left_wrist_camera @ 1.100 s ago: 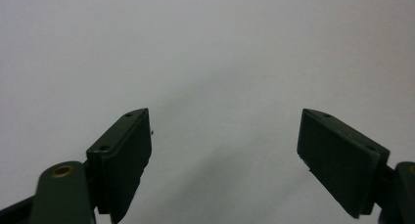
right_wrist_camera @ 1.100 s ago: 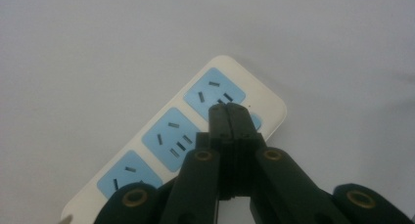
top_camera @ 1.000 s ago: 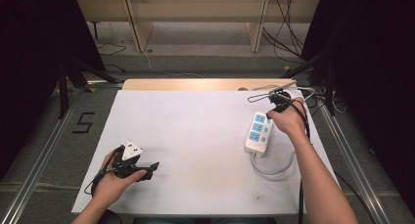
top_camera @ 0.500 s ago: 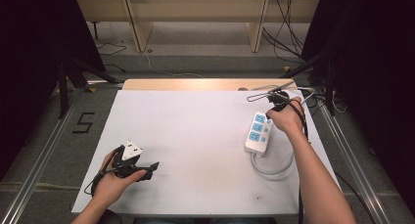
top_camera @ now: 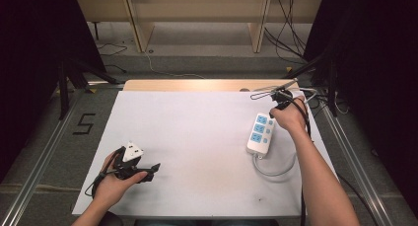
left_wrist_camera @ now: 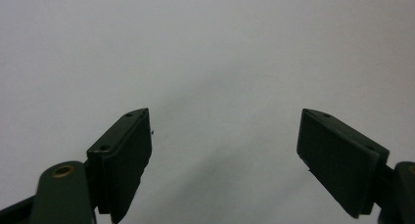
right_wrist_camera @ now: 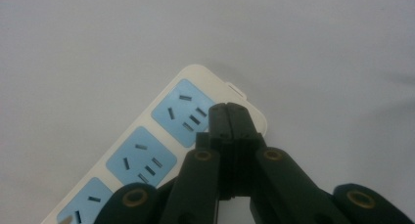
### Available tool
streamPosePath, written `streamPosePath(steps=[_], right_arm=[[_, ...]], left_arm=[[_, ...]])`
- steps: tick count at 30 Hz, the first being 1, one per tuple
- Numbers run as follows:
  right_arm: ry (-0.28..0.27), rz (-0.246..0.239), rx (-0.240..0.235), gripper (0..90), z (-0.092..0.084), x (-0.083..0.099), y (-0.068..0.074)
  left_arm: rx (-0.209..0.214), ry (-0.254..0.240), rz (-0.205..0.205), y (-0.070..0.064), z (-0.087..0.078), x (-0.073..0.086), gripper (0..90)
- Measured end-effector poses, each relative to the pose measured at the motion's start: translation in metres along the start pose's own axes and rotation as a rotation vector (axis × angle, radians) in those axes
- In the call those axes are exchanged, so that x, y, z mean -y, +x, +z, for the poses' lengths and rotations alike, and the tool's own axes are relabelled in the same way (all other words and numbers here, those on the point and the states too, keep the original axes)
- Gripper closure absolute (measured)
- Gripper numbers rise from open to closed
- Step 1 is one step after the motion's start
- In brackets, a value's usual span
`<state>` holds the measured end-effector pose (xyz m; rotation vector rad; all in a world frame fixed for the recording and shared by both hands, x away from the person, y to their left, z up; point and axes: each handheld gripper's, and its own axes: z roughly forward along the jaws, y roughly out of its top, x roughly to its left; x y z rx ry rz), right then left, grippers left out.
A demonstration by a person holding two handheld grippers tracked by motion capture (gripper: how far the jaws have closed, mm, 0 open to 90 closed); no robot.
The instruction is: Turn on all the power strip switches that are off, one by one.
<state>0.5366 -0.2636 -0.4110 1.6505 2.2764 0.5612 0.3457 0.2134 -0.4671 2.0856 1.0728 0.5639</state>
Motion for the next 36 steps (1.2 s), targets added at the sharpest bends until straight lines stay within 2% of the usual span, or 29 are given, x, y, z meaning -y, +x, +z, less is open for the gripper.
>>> streamPosePath(steps=[7,20,36], right_arm=[[0.019,0.018,-0.003,90.0,0.006,0.0,-0.003],[0.037,0.017,0.003,90.0,0.015,0.0,-0.003],[0.055,0.023,0.008,90.0,0.018,0.001,-0.007]], left_arm=[[-0.001,0.002,0.002,0.0,0.0,0.0,20.7],[0.001,0.001,0.002,0.0,0.0,0.0,20.9],[0.004,0.001,0.0,0.0,0.001,0.0,21.0]])
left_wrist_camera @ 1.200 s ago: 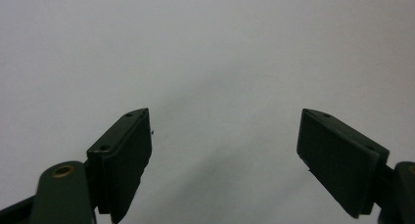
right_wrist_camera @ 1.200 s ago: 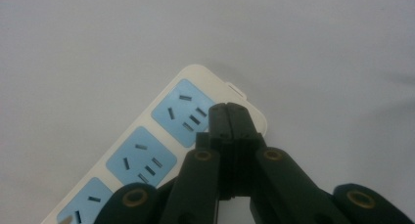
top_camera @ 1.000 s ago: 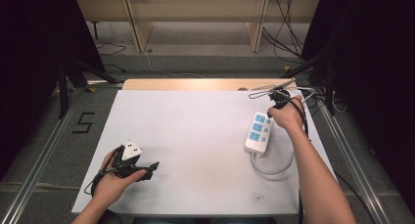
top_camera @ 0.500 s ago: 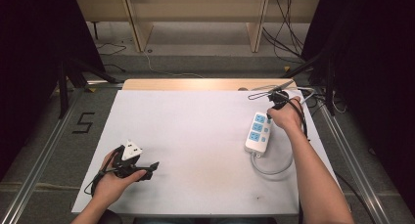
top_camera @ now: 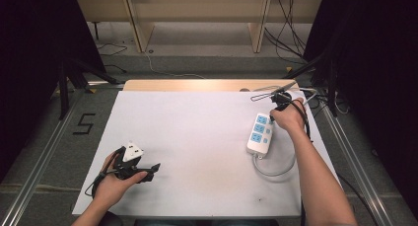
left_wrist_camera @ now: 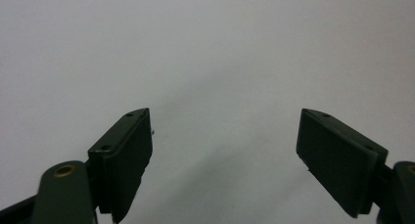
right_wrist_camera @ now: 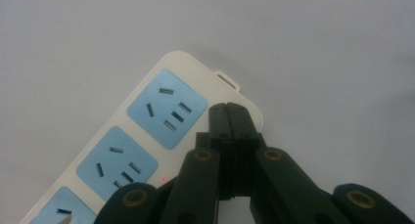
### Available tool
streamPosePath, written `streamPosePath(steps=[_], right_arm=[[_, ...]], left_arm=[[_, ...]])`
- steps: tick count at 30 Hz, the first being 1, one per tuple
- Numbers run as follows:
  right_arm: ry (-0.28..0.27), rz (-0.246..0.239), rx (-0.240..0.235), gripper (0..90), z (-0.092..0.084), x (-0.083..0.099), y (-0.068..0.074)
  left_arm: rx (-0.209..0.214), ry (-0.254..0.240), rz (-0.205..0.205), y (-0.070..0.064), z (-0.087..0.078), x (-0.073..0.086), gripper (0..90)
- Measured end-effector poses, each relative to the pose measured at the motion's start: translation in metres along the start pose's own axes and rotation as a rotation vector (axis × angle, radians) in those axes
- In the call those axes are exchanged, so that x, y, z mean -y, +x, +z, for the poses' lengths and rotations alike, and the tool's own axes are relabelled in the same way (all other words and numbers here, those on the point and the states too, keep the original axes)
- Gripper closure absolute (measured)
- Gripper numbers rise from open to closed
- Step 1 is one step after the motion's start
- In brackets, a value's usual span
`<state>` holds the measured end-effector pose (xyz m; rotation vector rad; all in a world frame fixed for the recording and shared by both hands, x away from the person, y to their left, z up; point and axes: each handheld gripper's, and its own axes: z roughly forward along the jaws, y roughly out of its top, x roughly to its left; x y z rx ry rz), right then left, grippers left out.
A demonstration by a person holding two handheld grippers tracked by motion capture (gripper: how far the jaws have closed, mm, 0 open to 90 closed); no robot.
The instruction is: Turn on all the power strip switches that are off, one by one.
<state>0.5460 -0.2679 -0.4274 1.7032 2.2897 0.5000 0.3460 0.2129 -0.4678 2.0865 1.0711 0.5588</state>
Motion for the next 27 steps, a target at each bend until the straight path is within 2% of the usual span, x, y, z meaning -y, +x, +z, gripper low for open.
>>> streamPosePath(steps=[27], right_arm=[[0.027,-0.024,0.009,90.0,0.001,-0.0005,0.0054]], left_arm=[[-0.001,0.0,0.003,0.0001,-0.0002,-0.0001,20.9]])
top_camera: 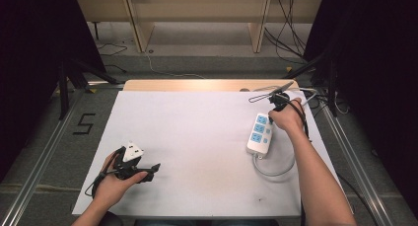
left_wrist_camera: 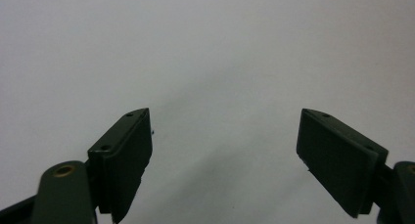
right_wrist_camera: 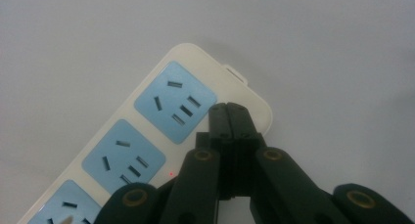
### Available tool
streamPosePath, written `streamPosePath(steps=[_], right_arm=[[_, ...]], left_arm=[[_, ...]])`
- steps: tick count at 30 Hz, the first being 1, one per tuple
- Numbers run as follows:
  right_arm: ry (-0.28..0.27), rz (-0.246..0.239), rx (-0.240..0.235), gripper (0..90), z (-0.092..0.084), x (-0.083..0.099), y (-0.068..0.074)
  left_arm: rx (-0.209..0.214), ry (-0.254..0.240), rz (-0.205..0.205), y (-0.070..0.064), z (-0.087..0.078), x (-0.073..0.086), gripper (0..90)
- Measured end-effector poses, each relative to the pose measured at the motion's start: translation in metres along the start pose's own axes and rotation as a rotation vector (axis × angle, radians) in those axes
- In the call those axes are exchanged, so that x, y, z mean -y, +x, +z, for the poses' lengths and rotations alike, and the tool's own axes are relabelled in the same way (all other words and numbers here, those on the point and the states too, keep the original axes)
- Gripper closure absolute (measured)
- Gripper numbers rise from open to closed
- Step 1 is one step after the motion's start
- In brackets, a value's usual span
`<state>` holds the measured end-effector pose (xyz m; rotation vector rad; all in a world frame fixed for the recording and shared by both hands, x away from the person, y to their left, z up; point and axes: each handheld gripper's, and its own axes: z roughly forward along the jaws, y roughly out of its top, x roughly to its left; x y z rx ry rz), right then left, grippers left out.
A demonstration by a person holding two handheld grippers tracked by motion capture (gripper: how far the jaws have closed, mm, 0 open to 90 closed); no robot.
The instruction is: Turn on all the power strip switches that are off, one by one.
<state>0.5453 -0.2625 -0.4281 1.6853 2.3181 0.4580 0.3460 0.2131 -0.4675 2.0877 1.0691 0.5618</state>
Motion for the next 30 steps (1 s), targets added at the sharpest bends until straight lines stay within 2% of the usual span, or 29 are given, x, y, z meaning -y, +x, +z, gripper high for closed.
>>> streamPosePath(steps=[15,30], right_arm=[[0.013,-0.036,0.045,90.0,0.0017,-0.0008,0.007],[0.015,-0.046,0.057,90.0,0.0026,-0.0015,0.0088]], left_arm=[[0.001,0.003,0.004,-0.0009,-0.0004,-0.0002,20.9],[0.001,-0.001,0.002,-0.0013,-0.0001,-0.0001,20.9]])
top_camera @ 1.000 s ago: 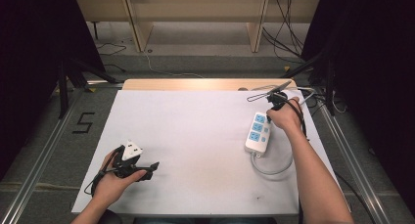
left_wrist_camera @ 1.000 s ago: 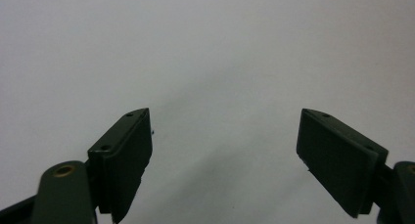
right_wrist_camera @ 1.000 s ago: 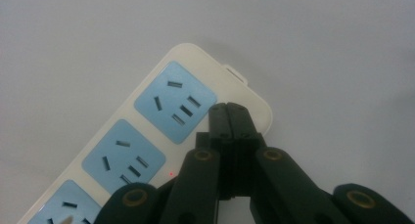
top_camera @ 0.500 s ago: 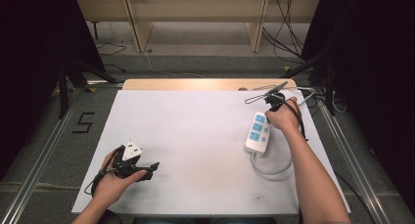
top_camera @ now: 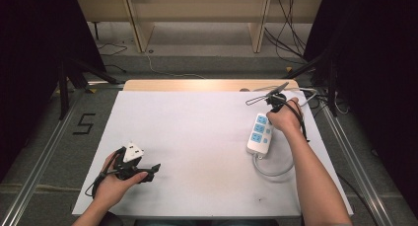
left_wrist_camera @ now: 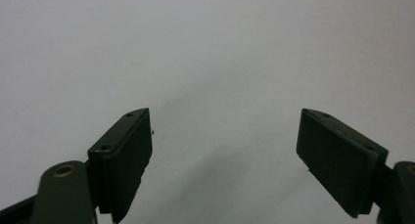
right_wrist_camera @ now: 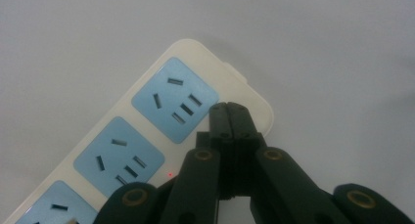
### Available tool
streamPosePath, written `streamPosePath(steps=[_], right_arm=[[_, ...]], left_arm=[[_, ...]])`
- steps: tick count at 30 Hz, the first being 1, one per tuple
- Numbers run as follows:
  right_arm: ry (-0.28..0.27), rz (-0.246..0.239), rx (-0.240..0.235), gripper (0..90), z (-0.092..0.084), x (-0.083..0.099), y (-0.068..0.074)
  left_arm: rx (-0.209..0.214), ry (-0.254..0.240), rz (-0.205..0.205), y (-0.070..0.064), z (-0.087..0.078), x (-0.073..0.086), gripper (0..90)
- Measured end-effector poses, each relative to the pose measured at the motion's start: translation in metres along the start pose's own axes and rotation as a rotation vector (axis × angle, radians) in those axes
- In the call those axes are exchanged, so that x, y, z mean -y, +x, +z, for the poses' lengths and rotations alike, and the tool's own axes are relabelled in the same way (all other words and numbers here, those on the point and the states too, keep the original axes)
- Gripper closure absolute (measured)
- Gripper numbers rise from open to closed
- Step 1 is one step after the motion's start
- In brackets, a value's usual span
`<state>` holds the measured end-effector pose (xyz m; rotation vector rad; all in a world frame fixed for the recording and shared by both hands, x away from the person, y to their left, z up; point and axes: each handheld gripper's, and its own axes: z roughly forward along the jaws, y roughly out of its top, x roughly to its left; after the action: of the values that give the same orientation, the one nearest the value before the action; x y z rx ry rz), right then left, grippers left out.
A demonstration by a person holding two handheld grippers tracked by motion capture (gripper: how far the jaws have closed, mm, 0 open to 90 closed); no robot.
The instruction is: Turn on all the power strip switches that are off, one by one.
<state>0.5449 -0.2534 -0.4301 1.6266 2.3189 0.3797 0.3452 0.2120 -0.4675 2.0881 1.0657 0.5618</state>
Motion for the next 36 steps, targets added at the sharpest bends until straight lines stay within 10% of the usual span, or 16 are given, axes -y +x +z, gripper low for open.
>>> streamPosePath(steps=[36], right_arm=[[-0.005,0.016,-0.009,90.0,0.0006,0.0013,-0.0015]], left_arm=[[0.001,0.003,0.0,0.0004,-0.0001,-0.0002,20.9]])
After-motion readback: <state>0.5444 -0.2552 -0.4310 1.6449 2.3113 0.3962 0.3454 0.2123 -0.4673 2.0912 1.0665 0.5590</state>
